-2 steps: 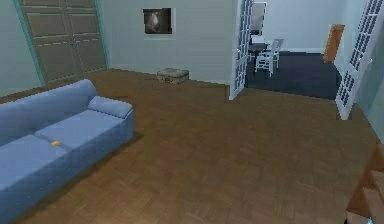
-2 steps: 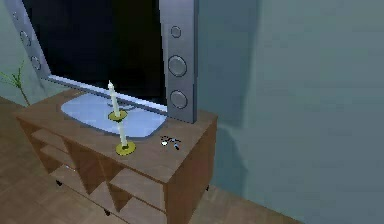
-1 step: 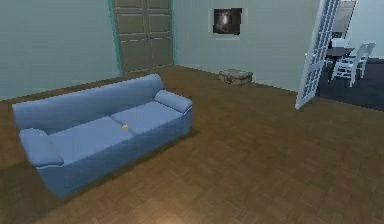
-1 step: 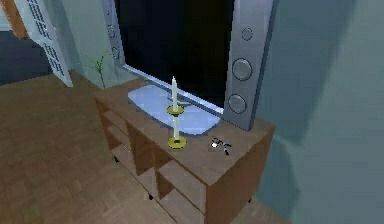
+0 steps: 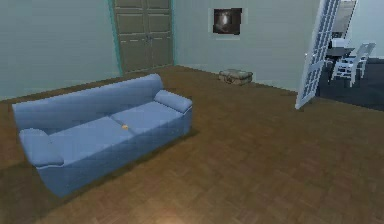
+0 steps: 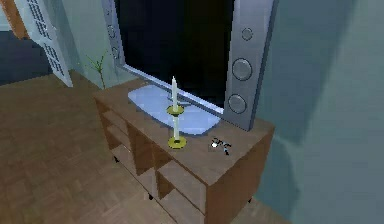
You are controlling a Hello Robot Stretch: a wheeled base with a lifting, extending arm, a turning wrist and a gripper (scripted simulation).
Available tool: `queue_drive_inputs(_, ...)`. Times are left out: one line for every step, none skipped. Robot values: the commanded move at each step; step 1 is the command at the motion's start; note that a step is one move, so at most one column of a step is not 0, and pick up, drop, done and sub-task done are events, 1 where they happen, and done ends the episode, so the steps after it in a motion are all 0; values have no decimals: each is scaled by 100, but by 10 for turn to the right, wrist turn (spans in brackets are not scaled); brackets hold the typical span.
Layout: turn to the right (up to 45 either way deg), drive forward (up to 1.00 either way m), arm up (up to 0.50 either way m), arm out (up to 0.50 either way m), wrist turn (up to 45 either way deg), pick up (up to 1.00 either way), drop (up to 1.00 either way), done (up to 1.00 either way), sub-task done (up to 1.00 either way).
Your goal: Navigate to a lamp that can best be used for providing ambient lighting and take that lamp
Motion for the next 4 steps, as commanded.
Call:
queue_drive_inputs(0,0,34,0,0,0,0,0,0)
queue_drive_inputs(0,0,0,44,0,0,0,0,0)
queue_drive_inputs(0,0,0,0,450,0,0,0,0)
queue_drive_inputs(0,0,0,0,450,0,0,0,0)
